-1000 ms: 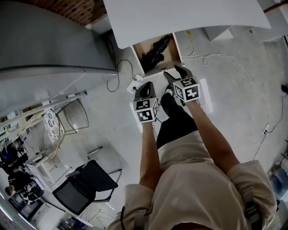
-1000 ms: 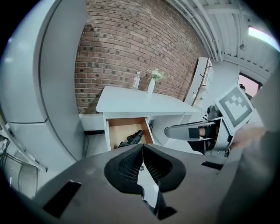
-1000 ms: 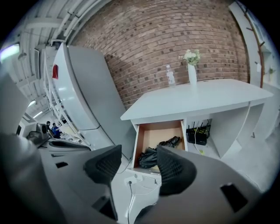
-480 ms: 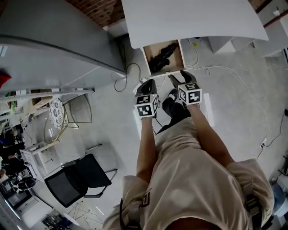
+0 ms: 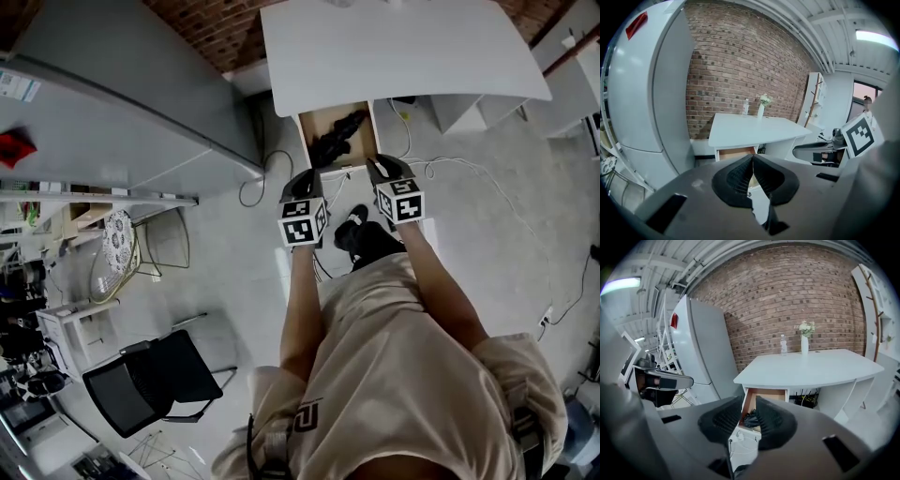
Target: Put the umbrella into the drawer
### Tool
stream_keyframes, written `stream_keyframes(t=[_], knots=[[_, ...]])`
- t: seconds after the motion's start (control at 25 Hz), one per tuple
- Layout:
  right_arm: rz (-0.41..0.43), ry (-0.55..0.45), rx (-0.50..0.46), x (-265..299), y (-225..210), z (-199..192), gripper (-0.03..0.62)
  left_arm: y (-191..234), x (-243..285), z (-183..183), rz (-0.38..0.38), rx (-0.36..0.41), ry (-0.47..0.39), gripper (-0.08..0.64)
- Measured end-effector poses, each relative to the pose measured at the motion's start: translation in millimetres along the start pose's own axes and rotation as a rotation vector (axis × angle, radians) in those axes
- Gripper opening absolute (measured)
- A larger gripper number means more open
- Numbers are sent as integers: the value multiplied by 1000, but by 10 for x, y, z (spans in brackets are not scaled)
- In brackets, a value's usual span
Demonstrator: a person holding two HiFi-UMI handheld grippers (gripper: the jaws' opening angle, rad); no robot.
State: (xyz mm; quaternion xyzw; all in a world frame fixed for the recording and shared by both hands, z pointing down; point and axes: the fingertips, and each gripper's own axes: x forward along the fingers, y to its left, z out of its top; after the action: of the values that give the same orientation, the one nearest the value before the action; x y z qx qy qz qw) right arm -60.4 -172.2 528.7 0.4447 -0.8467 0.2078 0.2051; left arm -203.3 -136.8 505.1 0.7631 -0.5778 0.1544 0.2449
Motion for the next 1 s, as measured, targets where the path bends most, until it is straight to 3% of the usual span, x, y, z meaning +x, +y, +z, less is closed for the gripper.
stream_keyframes(t=[0.32,0.8,1.0], knots=[[28,-17,0,-250,124,-94,77,-296,37,-108,-35,18,18,11],[31,12,12,-604,130,-403,67,-569,-87,-340,-45,46,39,11],[55,0,12,-701,160,-365,67,-599,-92,-397,-39,15,43,11]])
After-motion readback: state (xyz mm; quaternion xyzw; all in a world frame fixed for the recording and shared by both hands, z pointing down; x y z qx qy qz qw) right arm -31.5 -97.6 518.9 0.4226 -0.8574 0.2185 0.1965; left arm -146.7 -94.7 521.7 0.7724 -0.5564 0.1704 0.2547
